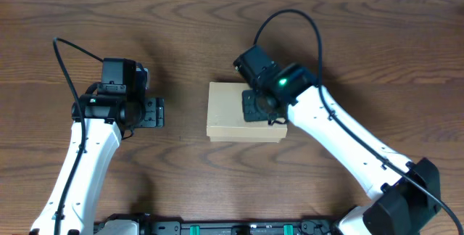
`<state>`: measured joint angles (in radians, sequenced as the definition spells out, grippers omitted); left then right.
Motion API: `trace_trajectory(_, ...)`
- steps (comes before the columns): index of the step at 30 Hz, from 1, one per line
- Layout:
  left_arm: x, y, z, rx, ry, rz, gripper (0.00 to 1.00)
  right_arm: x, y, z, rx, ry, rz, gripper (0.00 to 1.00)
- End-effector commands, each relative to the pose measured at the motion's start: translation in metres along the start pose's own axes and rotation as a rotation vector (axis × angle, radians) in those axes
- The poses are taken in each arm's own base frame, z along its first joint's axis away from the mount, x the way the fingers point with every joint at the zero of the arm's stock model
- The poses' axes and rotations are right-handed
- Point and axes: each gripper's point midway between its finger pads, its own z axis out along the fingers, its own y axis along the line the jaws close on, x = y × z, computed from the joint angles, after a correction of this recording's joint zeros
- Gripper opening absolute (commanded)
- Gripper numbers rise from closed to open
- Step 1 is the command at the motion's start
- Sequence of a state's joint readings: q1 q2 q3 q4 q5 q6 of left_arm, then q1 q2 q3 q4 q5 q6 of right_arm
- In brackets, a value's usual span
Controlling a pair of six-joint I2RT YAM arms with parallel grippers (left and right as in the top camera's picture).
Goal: Pack container
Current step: 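Press down on the box lid with the right gripper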
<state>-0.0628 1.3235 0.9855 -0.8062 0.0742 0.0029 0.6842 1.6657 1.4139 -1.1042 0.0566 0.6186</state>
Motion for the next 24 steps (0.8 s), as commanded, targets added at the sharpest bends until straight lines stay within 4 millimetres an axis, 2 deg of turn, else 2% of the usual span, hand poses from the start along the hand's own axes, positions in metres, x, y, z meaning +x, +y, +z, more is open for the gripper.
trace_trajectory(1,0.000,0.001,-0.002,-0.010,-0.009,-0.005,0.81,0.006,0.007,-0.005,-0.012,-0.015,0.050,0.01)
trace_trajectory(4,0.001,0.001,-0.002,-0.010,-0.008,-0.005,0.81,0.010,0.010,-0.004,-0.012,-0.013,0.044,0.01)
trace_trajectory(8,0.001,0.001,-0.002,-0.010,-0.008,-0.005,0.81,0.017,0.005,0.005,0.005,0.010,0.079,0.01)
trace_trajectory(18,0.001,0.001,-0.002,-0.009,-0.007,-0.005,0.81,0.053,-0.009,0.049,0.024,0.100,0.110,0.01)
trace_trajectory(24,0.001,0.001,-0.002,-0.009,-0.006,-0.005,0.82,0.050,-0.007,0.053,0.011,0.085,0.105,0.01)
